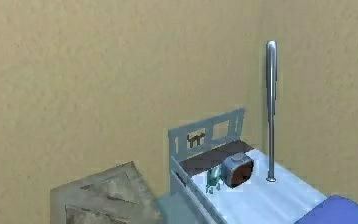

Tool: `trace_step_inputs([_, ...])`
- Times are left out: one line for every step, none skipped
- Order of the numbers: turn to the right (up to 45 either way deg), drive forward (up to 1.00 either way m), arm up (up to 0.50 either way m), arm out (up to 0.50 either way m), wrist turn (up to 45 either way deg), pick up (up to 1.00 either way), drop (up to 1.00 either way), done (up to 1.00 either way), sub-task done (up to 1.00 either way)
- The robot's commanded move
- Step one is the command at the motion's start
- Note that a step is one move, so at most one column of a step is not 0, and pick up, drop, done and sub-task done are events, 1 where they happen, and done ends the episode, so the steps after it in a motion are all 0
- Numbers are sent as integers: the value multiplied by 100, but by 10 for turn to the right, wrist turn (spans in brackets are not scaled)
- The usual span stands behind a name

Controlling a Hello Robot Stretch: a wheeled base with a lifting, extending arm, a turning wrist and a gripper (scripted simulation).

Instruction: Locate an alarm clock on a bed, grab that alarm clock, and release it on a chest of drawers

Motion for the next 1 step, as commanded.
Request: trace_step_inputs([450,0,0,0,0,0,0,0,0])
